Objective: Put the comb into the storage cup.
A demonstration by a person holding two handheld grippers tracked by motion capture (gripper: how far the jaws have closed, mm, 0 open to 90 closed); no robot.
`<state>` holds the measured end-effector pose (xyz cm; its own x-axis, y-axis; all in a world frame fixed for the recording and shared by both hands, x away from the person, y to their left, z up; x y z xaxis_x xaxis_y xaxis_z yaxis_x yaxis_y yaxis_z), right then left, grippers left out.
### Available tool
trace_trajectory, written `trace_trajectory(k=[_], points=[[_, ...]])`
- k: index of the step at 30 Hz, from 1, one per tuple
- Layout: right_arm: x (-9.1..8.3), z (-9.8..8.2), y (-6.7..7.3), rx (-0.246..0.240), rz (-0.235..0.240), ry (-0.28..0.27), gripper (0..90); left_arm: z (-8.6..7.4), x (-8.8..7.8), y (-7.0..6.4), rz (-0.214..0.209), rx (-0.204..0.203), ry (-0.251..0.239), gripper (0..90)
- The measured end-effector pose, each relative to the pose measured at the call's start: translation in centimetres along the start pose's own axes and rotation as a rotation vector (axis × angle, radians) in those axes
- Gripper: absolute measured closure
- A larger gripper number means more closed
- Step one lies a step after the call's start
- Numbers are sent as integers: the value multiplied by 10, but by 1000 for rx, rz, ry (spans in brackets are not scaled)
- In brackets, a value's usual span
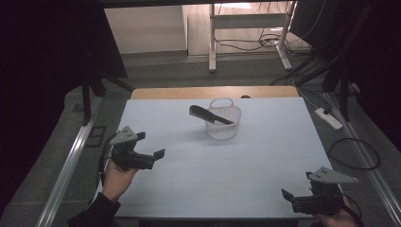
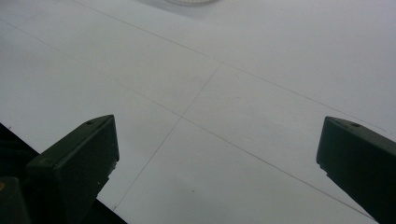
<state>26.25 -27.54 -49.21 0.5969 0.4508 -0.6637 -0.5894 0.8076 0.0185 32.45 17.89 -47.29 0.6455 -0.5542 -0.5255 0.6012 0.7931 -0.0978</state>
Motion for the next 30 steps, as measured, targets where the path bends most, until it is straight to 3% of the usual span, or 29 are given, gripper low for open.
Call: trace_trajectory(k=[14, 30], points=[[0, 0, 0, -3, -2, 2, 0, -9, -11, -2, 21, 4, 10, 0], [0, 0, 0, -2, -4, 2, 0, -21, -27, -2, 36, -20, 12, 0]])
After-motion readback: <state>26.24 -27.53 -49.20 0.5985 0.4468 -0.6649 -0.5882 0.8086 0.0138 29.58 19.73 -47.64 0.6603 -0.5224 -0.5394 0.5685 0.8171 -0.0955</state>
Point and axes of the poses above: each handheld gripper's, and its own axes: x roughly forward along the jaws, z roughly out of its top, y roughly to its left, the point moved 8 cm from there along x, roughly forward along the jaws, and after that the axes turned 3 degrees about z, right-handed, at the moved point
